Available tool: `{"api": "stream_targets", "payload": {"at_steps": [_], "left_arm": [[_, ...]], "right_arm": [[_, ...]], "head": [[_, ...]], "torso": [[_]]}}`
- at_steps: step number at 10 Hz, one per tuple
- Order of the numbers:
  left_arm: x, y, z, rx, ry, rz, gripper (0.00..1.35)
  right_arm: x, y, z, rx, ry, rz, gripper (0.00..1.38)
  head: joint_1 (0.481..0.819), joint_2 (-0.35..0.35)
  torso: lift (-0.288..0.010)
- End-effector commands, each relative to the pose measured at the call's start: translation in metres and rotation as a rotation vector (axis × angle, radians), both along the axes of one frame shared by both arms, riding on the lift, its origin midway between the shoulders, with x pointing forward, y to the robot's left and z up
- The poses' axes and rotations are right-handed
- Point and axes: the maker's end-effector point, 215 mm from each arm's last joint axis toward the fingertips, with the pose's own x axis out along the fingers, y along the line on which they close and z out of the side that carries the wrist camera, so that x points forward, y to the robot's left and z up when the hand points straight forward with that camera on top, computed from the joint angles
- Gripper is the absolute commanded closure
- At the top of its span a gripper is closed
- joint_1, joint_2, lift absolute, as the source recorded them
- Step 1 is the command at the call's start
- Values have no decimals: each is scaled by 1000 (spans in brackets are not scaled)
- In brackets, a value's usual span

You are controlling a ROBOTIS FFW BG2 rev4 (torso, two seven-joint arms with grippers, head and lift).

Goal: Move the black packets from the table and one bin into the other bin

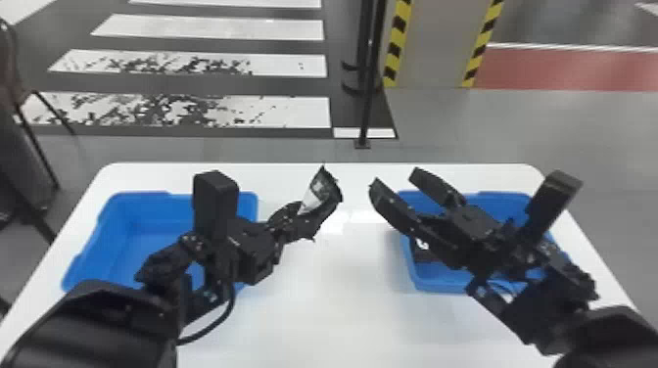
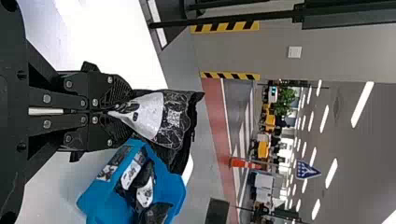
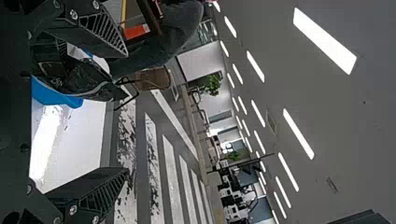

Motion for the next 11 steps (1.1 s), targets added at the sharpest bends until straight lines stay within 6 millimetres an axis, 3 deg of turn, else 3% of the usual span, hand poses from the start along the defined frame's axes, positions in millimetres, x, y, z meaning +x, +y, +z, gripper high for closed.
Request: {"api": "stream_targets", "payload": {"at_steps": [1,4,6,7,8,9,11], "left_arm": [[-6,-14,10,-6,-15,-31,1213],[-15,-40,19,-11,-24,-89,1213],[-17,-49,22,-13,-27,-109,1213],[-18,-53,23,-16,-29,-118,1213],[-19,-56,24,-16,-33,-124,1213],[-19,-56,26,-21,-37,-126,1213],[-20,-57,28,-30,-39,-129,1213]], "right_arm": [[11,6,-2,-3,-5,14,156],[22,27,-14,55,10,84,154],[21,37,-9,57,-4,109,160],[21,41,-15,54,17,119,233],[20,45,-21,42,46,137,691],[18,48,-28,35,71,146,1056],[15,51,-33,35,95,159,1084]], "head": [[695,-63],[695,-79],[695,-80],[695,-79],[695,-81],[695,-81],[695,-78]], "torso": [[-110],[-110],[-110],[-110],[-110],[-110],[-110]]}}
